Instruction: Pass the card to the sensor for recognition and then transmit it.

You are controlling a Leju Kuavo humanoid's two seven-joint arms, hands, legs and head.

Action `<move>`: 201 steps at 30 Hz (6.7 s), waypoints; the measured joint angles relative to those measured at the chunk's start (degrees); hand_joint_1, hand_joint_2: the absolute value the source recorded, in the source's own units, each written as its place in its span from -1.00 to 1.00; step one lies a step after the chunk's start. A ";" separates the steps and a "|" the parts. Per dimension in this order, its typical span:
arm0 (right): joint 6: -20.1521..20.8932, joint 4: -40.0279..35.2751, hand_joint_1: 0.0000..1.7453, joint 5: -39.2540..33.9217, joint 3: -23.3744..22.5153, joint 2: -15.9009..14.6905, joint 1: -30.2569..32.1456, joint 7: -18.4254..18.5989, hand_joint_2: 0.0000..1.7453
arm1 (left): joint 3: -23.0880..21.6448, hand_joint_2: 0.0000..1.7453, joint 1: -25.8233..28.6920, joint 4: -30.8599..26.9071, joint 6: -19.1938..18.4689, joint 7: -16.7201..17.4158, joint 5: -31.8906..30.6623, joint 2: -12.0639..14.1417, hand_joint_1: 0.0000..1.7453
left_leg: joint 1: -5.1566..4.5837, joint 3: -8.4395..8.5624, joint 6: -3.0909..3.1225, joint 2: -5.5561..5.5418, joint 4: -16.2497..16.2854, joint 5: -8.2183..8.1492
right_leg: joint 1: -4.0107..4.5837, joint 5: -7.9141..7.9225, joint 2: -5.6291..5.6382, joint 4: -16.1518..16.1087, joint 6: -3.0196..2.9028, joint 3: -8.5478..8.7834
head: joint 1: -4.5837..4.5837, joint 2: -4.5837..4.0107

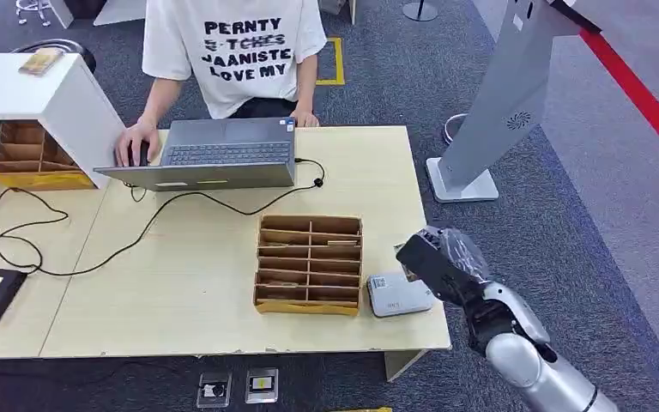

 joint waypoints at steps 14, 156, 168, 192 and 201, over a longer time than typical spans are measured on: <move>0.46 -12.55 1.00 7.06 -3.30 -0.13 1.07 -0.11 1.00 | -1.46 1.00 -0.17 0.00 -1.27 -0.98 -1.29 0.17 -0.38 | 0.00 -0.01 0.00 0.00 0.00 0.00 | 0.00 0.00 0.00 0.00 0.00 0.02 | 0.00 0.00; 17.03 -18.95 -1.00 33.66 7.28 4.50 -0.85 8.92 1.00 | -9.38 1.00 -0.82 0.00 -1.90 -1.16 3.48 0.20 -0.30 | -0.01 -0.11 -0.07 0.00 0.01 0.04 | -0.01 0.00 0.01 0.09 0.00 -0.15 | 0.02 0.00; 17.81 -18.88 -1.00 30.99 8.83 4.50 0.28 7.85 1.00 | -9.38 1.00 -0.86 0.00 -2.69 -1.88 2.73 0.20 -0.30 | -0.01 -0.13 -0.07 -0.02 0.01 0.04 | -0.01 0.00 -0.02 0.09 0.00 -0.14 | 0.02 0.00; 12.02 -6.47 -0.82 22.99 9.73 7.58 -5.05 1.29 1.00 | -9.38 1.00 -0.96 0.00 -2.84 -2.21 1.44 0.20 -0.30 | 0.00 -0.17 -0.07 -0.04 0.01 0.04 | -0.01 0.00 -0.04 0.11 0.00 -0.14 | 0.02 0.00; 9.92 3.24 -0.42 20.04 11.04 10.56 -9.61 -1.95 1.00 | -9.38 1.00 -1.05 0.00 -2.71 -2.21 1.44 0.24 -0.30 | -0.01 -0.18 -0.06 -0.06 0.01 0.04 | -0.01 0.00 -0.08 0.11 0.00 -0.15 | 0.02 0.00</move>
